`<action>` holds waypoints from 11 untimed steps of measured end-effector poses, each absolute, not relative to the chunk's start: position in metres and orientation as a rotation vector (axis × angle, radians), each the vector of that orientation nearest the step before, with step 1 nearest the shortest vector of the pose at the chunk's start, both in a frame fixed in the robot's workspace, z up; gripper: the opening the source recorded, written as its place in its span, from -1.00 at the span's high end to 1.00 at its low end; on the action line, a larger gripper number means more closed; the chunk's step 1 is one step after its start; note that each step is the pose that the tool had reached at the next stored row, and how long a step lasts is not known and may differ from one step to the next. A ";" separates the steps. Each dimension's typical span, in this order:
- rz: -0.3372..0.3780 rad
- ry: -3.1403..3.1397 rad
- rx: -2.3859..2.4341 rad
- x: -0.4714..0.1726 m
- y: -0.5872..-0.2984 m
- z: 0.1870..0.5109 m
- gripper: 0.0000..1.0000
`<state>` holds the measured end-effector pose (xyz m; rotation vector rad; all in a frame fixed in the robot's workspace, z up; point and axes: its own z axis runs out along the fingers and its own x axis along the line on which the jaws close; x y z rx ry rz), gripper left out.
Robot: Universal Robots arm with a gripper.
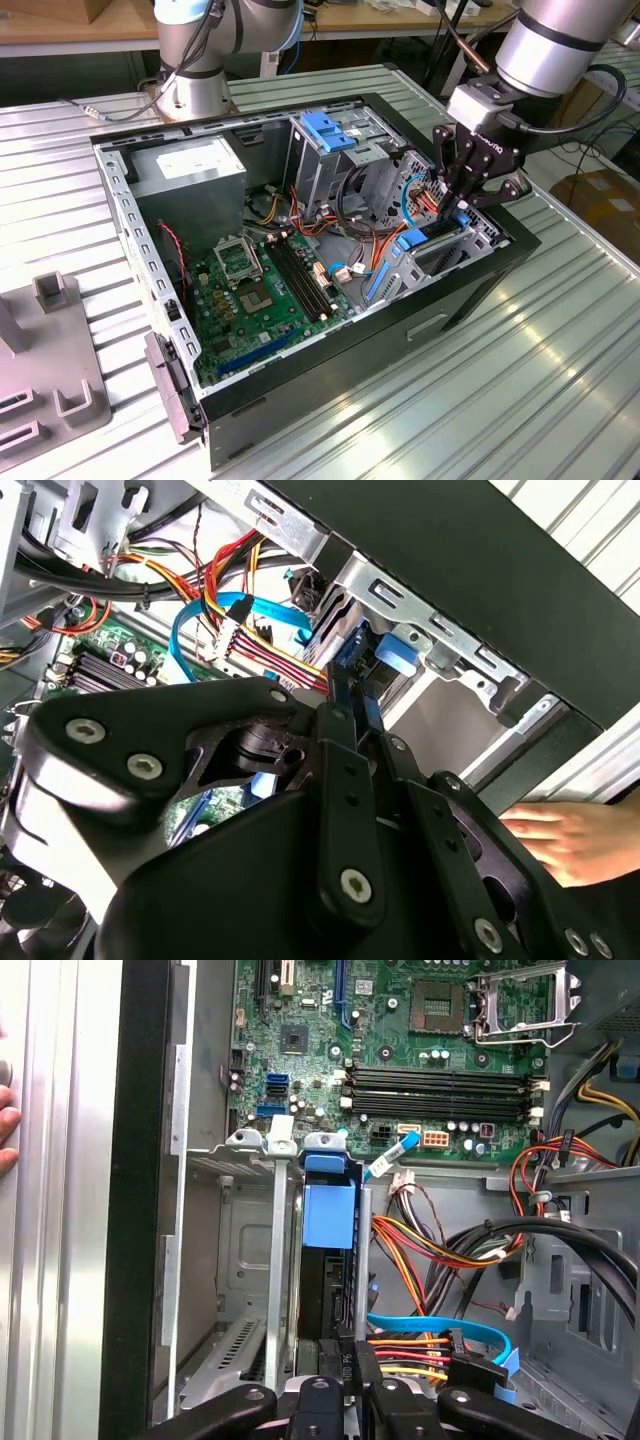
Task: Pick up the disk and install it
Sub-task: 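Insert the first disk wire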
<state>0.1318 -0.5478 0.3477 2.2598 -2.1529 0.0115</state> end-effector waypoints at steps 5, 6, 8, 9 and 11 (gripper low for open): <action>0.012 -2.153 2.260 0.132 -0.548 0.347 0.66; 0.011 -2.153 2.260 0.132 -0.548 0.347 0.66; 0.011 -2.153 2.260 0.132 -0.548 0.346 0.66; 0.011 -2.153 2.259 0.132 -0.549 0.346 0.66; 0.011 -2.154 2.259 0.133 -0.550 0.346 0.66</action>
